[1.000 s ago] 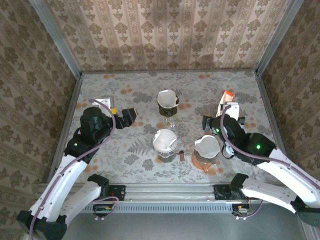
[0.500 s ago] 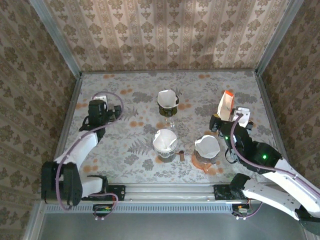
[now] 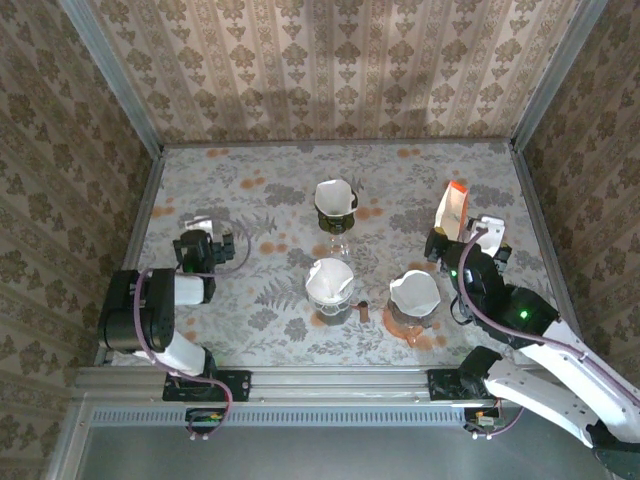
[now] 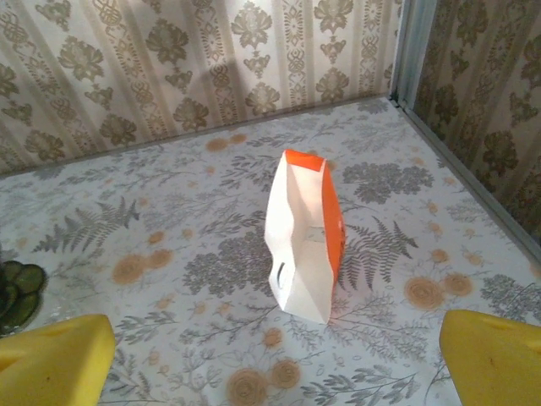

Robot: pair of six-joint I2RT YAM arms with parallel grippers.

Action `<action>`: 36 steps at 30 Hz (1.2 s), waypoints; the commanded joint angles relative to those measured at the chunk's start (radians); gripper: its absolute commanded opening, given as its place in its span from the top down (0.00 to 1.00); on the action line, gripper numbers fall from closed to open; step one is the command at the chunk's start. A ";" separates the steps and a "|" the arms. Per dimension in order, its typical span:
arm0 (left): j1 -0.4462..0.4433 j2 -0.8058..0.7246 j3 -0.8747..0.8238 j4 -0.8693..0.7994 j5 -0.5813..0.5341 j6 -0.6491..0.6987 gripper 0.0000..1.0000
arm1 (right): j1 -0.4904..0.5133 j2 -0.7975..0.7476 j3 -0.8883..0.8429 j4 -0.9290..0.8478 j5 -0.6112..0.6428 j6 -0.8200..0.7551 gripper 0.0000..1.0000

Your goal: Place the coffee filter in the dripper

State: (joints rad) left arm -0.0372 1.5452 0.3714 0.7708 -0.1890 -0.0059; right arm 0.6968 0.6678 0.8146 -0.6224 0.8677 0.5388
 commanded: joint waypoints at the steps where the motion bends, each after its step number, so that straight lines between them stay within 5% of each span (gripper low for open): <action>1: 0.011 0.003 0.005 0.166 0.039 0.029 0.00 | -0.041 -0.012 -0.041 0.080 -0.030 -0.093 0.00; 10: -0.021 0.003 0.006 0.169 -0.038 0.043 0.00 | -0.345 0.086 -0.095 0.262 -0.164 -0.135 0.00; 15: -0.021 0.005 0.006 0.171 -0.036 0.044 0.00 | -0.450 0.206 -0.211 0.624 -0.183 -0.379 0.00; 20: -0.021 0.004 0.006 0.171 -0.036 0.044 0.00 | -0.569 0.377 -0.323 0.892 -0.300 -0.396 0.00; 26: -0.021 0.005 0.005 0.171 -0.034 0.044 0.00 | -0.632 0.582 -0.384 1.188 -0.383 -0.449 0.00; 36: -0.020 0.005 0.006 0.170 -0.031 0.044 0.00 | -0.660 0.783 -0.374 1.342 -0.497 -0.408 0.00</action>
State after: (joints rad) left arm -0.0528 1.5494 0.3683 0.9142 -0.2104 0.0212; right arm 0.0414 1.4311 0.4347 0.6373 0.4309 0.1299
